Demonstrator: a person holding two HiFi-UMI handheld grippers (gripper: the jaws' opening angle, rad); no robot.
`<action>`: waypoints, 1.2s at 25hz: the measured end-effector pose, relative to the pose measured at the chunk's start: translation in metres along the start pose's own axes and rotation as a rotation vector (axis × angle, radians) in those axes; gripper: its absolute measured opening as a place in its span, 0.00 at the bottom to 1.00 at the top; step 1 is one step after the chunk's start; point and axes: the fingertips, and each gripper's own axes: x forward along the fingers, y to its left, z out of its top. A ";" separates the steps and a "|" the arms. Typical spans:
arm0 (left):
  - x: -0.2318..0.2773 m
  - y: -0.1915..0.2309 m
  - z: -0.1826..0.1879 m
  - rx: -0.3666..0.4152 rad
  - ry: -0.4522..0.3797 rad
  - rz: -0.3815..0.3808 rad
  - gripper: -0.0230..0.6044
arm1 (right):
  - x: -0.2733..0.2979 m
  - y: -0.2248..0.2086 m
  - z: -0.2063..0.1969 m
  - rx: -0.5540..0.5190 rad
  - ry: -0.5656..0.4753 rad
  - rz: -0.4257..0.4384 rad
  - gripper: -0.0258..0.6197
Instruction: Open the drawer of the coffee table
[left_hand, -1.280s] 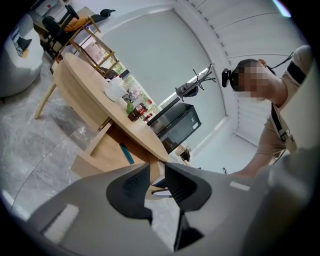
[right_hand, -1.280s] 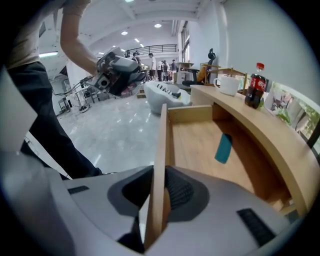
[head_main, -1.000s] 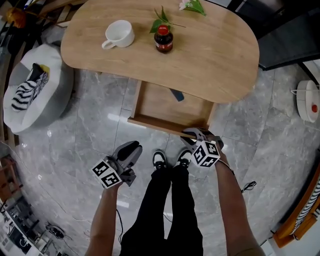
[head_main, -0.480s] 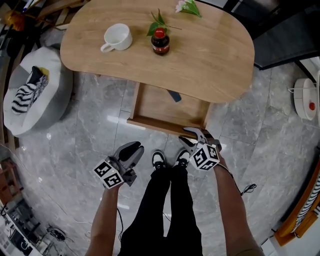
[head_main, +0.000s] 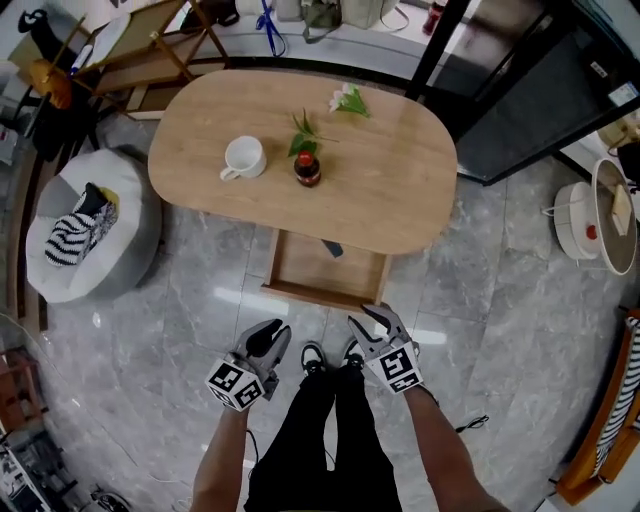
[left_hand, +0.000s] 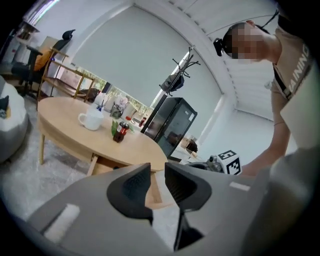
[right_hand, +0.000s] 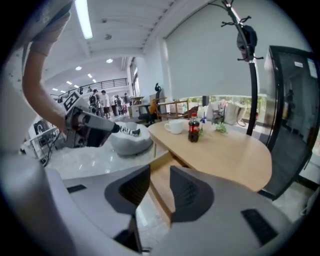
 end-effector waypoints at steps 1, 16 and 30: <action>-0.004 -0.009 0.014 0.021 -0.010 0.009 0.18 | -0.011 0.004 0.016 0.026 -0.015 -0.012 0.23; -0.060 -0.119 0.188 0.213 -0.100 0.123 0.07 | -0.143 0.035 0.208 0.045 -0.122 -0.078 0.05; -0.091 -0.193 0.276 0.378 -0.118 0.131 0.05 | -0.258 0.041 0.312 0.035 -0.257 -0.161 0.05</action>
